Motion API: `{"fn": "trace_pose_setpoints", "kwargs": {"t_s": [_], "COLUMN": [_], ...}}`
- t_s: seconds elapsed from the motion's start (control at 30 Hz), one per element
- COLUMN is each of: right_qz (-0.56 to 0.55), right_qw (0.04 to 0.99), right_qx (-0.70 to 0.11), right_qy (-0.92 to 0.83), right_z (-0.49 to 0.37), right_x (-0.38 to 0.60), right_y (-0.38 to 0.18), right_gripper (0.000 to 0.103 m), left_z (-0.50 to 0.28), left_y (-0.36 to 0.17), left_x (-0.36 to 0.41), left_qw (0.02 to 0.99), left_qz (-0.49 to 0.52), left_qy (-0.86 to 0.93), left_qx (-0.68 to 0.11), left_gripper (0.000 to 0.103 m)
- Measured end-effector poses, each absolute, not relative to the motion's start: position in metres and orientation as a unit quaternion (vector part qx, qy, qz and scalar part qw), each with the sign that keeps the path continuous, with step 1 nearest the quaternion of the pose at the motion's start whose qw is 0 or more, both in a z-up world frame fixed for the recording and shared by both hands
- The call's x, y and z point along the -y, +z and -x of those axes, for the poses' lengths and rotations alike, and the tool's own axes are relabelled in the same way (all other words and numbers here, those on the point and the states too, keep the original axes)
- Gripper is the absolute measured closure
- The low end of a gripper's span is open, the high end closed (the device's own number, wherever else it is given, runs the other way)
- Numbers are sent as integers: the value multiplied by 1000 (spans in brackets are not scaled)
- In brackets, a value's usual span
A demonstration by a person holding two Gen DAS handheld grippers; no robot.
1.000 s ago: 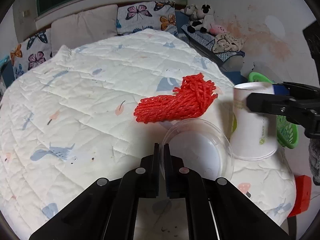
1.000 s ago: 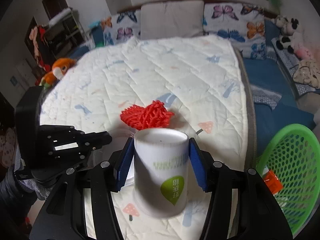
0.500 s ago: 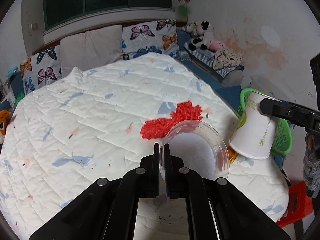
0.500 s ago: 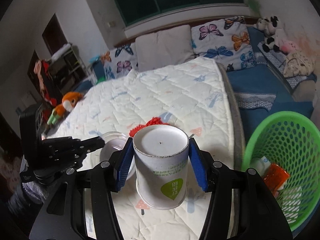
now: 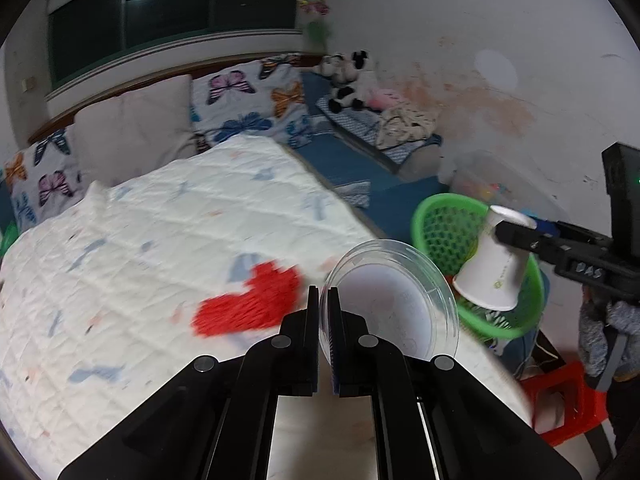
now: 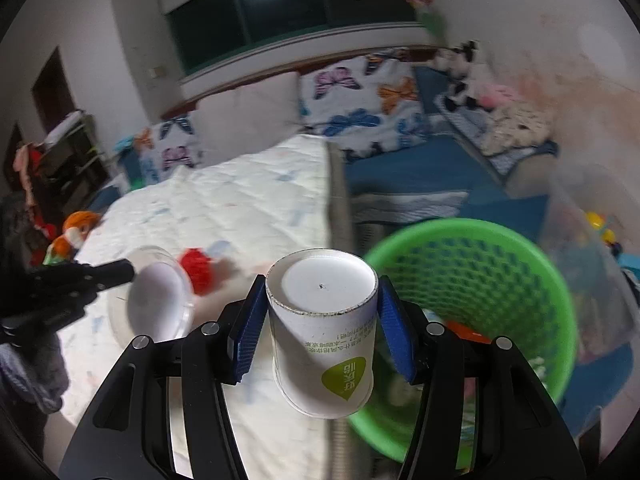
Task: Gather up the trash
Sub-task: 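Drop the paper cup into the green basket from the right tool while the left tool carries the bowl over, then open the left tool to drop the clear bowl, then move both tools back over the bed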
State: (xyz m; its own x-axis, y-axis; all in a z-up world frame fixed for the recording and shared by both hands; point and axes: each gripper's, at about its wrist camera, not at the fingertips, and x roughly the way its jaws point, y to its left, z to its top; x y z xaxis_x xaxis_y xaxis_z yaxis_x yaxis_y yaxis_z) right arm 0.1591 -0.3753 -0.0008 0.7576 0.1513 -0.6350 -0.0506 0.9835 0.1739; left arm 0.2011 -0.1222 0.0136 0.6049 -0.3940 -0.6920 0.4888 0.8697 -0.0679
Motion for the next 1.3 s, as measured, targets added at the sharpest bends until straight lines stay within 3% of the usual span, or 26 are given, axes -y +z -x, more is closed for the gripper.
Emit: {"fn": "trace_pose_setpoints", "kwargs": {"t_s": [0.23, 0.67, 1.3], "right_qz": [-69, -95, -118], "right_qw": [935, 936, 941], "right_qx": [-348, -336, -318], "right_qy": [-18, -34, -13], "right_z": [-159, -135, -105], "right_x": [426, 464, 458], "right_y": [-15, -21, -13], "right_gripper": [47, 31, 22], "left_z": [-209, -220, -210], "left_y": [19, -15, -34], "left_x": [183, 269, 286], "left_qw": [883, 858, 845], "left_qz": [-80, -108, -102], "left_qy": [-280, -300, -313], "left_qx": [-368, -404, -421], "left_gripper": [98, 98, 94]}}
